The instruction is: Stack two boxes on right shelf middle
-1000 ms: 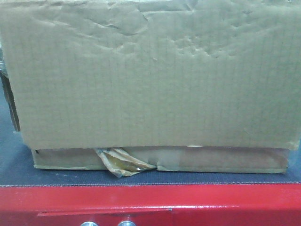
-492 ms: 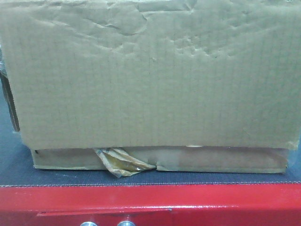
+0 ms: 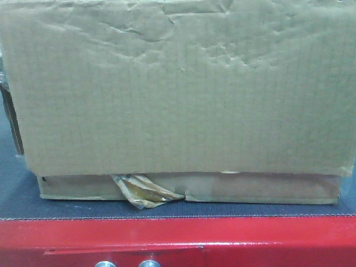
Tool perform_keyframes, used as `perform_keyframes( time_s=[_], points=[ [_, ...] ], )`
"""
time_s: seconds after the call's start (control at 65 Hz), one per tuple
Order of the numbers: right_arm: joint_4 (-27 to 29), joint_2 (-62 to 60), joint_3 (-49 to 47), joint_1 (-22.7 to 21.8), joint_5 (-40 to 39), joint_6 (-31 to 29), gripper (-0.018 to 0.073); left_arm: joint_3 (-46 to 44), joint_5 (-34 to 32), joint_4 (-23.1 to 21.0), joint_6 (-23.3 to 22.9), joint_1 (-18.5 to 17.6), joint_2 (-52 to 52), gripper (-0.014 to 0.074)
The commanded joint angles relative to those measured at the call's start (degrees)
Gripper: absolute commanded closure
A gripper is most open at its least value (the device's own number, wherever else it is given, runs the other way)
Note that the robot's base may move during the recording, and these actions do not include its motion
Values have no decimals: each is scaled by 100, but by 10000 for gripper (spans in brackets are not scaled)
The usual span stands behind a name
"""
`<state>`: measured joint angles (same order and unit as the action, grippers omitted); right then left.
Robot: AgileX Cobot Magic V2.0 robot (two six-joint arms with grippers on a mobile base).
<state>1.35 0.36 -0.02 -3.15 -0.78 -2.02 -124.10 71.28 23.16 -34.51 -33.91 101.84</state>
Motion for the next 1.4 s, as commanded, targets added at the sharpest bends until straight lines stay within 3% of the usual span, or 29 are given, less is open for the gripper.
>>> perform_keyframes(
  time_s=[0.0, 0.338, 0.538, 0.754, 0.846, 0.985, 1.077, 1.385],
  points=[
    [-2, -36, 2, -36, -98, -15, 720, 347, -132, 112, -216, -66, -33, 707],
    [-2, -36, 2, -36, -98, -15, 720, 1364, -132, -280, -403, -52, 200, 707],
    [-2, -36, 2, -36, -98, -15, 720, 1425, -132, -433, -403, -27, 518, 707],
    [-2, -36, 2, -36, -98, -15, 720, 1425, -132, -897, -403, 144, 632, 705],
    [-2, -36, 2, -36, -98, -15, 720, 1425, -132, -1038, -356, 227, 632, 643],
    [-2, -36, 2, -36, -98, -15, 720, 1425, -132, -1065, -322, 239, 632, 452],
    [-2, -36, 2, -36, -98, -15, 720, 1425, -132, -1065, -297, 227, 632, 374],
    [-2, -36, 2, -36, -98, -15, 720, 806, -132, -1100, 18, 227, 533, 330]
  ],
)
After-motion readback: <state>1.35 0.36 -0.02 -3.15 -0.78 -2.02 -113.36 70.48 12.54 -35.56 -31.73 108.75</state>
